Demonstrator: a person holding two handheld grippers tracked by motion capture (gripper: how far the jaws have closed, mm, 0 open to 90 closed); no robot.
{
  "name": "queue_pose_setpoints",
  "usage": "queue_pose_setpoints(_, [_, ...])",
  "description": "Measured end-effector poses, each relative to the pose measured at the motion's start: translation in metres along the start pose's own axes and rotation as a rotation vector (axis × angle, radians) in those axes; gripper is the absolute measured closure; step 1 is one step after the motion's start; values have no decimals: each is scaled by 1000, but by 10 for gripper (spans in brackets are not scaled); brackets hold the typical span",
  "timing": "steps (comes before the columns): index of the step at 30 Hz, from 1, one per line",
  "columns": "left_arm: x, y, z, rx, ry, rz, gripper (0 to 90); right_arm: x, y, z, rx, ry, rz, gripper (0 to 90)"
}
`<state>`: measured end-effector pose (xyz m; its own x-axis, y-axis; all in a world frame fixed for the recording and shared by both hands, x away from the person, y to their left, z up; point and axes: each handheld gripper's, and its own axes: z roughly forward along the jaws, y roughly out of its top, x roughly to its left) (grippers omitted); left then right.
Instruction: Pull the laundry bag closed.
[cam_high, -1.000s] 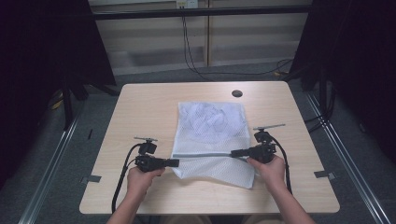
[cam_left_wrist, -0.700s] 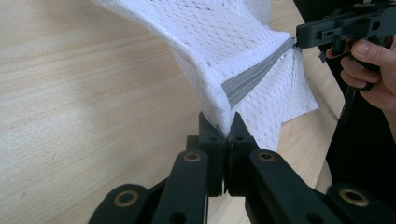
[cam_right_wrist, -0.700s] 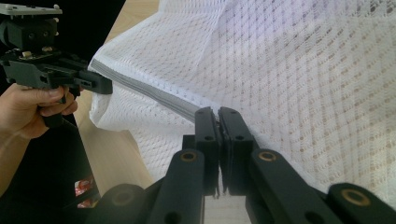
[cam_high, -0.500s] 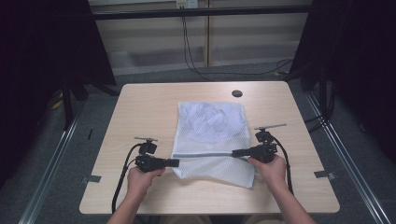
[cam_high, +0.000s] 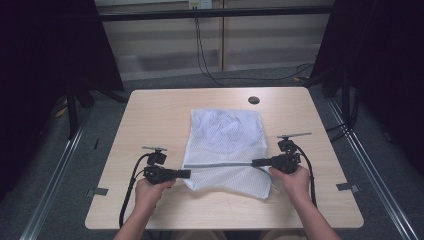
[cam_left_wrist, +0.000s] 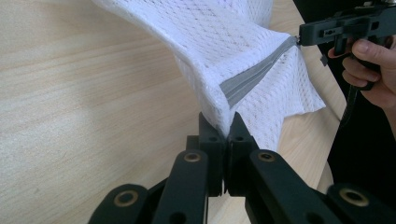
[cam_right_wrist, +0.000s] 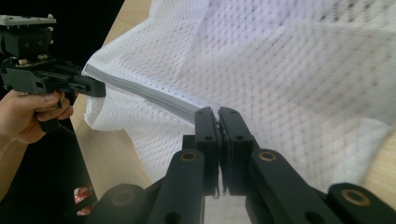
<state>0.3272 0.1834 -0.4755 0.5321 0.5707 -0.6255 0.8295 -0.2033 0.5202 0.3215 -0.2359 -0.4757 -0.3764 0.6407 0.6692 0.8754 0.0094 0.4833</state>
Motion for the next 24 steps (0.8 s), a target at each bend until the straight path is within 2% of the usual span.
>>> queue_pose_setpoints(12, [1, 0, 0, -1, -1, -6, 887, -1, 0, -1, -2, -13, -10, 867])
queue_pose_setpoints(16, [0, 0, -1, -2, -3, -15, 886, -3, 0, -3, -7, -2, -3, 867])
queue_pose_setpoints(18, [0, 0, 0, -7, 11, -9, 887, -3, 0, -3, -7, 0, -2, 867])
queue_pose_setpoints(19, [1, 0, -1, 1, -3, -8, 887, -3, 0, -3, -7, 1, -1, 867])
queue_pose_setpoints(24, [1, 0, -2, -5, 5, -1, 887, -3, 0, -5, -4, -1, 10, 867])
